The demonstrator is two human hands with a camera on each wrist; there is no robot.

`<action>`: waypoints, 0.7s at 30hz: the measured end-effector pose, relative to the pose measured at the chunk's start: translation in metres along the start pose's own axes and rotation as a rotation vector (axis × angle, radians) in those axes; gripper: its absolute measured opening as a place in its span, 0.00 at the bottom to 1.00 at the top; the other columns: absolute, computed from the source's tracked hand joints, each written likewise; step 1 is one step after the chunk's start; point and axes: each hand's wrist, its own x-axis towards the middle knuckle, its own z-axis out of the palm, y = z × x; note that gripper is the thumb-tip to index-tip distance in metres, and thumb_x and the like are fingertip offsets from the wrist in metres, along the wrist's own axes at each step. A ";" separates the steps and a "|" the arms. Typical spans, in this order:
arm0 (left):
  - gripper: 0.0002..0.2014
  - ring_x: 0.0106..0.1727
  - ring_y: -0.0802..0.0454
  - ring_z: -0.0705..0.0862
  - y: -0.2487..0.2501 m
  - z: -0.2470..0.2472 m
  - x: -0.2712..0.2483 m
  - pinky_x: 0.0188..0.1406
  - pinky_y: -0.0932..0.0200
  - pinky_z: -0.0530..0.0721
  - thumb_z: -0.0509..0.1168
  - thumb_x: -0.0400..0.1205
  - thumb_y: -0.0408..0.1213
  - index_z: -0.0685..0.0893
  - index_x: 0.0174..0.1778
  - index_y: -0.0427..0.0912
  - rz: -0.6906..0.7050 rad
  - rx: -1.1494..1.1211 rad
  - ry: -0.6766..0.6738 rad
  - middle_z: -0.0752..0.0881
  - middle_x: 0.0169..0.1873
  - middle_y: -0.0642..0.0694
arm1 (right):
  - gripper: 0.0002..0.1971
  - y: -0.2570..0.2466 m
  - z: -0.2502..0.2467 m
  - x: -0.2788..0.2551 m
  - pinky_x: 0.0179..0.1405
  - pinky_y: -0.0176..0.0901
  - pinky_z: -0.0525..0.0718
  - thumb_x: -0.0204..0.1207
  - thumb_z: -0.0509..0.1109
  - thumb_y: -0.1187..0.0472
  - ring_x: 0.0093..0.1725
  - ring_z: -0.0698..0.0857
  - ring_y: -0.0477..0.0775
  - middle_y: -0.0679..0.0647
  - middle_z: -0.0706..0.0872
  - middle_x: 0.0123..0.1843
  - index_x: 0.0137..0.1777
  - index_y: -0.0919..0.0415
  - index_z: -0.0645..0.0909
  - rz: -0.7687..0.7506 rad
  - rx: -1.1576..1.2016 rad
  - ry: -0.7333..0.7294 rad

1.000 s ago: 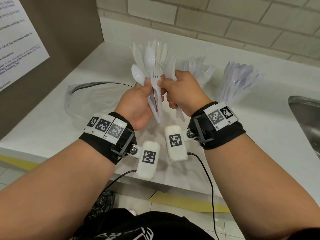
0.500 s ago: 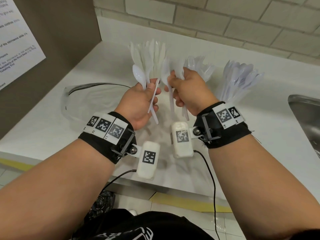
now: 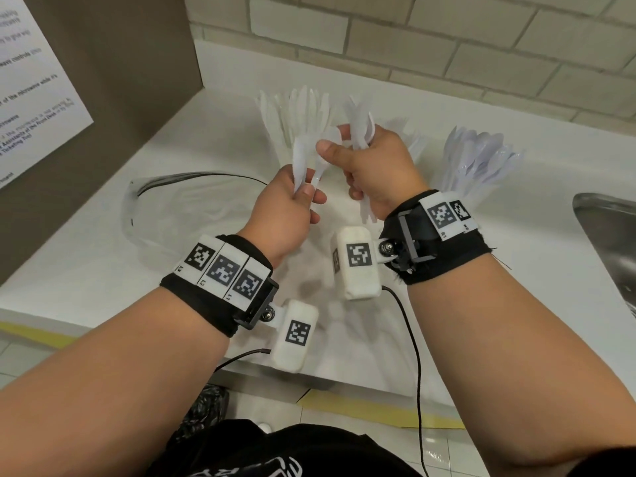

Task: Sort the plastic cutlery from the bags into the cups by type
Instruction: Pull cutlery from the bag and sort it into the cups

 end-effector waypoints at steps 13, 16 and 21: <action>0.08 0.35 0.56 0.78 -0.002 -0.003 -0.001 0.35 0.65 0.77 0.52 0.88 0.33 0.73 0.60 0.44 0.050 0.257 -0.090 0.80 0.40 0.55 | 0.10 0.005 0.004 0.015 0.23 0.32 0.70 0.75 0.73 0.63 0.22 0.74 0.37 0.44 0.80 0.31 0.37 0.51 0.77 -0.132 -0.040 0.092; 0.10 0.38 0.53 0.78 -0.004 -0.003 -0.001 0.37 0.60 0.79 0.51 0.88 0.33 0.73 0.63 0.39 0.016 0.251 -0.087 0.79 0.40 0.54 | 0.06 -0.005 -0.007 0.024 0.30 0.39 0.73 0.77 0.70 0.59 0.30 0.76 0.45 0.47 0.80 0.36 0.41 0.50 0.76 -0.148 -0.043 0.194; 0.13 0.41 0.51 0.77 -0.009 -0.008 -0.001 0.45 0.57 0.76 0.50 0.88 0.35 0.75 0.64 0.41 -0.046 0.163 -0.033 0.78 0.39 0.53 | 0.07 -0.037 -0.051 0.038 0.35 0.46 0.88 0.82 0.60 0.61 0.40 0.86 0.51 0.56 0.85 0.47 0.58 0.57 0.72 -0.268 0.032 0.387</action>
